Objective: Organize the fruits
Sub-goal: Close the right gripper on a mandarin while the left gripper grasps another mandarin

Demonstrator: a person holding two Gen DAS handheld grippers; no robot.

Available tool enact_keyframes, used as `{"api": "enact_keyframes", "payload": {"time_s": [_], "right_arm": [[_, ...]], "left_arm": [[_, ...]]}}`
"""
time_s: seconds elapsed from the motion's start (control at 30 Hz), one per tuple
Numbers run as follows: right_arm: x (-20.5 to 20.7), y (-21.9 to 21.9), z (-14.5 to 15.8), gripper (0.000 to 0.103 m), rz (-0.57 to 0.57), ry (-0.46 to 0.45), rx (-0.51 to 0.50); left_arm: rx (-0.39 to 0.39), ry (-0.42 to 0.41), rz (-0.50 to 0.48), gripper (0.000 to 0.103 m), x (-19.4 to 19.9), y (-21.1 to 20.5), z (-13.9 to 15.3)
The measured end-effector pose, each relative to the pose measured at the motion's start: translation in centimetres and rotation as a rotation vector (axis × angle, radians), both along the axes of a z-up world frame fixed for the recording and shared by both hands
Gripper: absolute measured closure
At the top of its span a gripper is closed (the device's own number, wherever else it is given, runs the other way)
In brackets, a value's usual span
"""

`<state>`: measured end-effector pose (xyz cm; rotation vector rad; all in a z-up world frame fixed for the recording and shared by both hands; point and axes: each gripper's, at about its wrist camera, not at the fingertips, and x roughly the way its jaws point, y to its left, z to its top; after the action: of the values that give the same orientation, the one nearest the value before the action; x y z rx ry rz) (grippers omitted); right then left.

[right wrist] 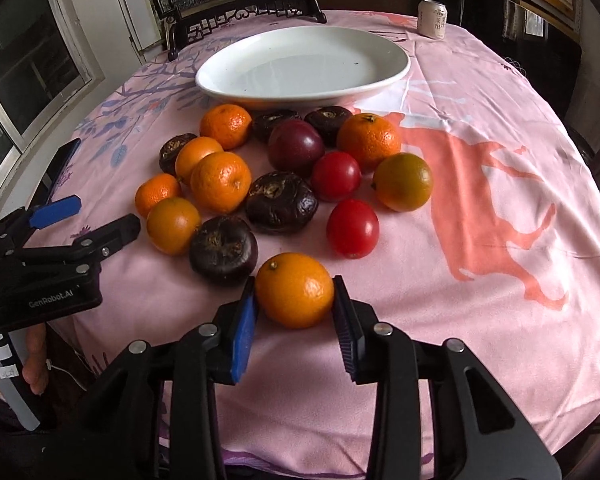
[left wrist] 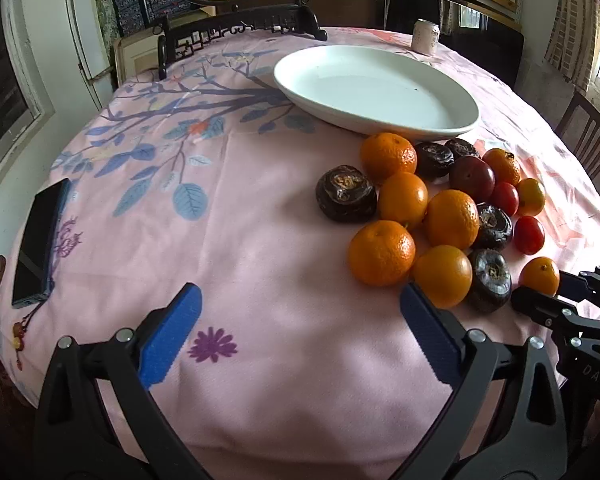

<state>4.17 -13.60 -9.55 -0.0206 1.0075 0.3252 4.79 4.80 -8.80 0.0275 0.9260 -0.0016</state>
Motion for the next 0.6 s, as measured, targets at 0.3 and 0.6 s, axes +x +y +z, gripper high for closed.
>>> {"api": "enact_keyframes", "payload": {"time_s": [0.3,0.6], "right_arm": [[-0.5,-0.9,0.8,0.067,-0.004,-0.02,0.016],[-1.2,-1.5,1.9,0.067,-0.017,-0.052,0.026]], "left_arm": [[-0.051,0.007,-0.091,0.048,1.8,-2.2,-0.8],[-0.059,-0.01,-0.114,0.047,2.5,-2.6,-0.9]]}}
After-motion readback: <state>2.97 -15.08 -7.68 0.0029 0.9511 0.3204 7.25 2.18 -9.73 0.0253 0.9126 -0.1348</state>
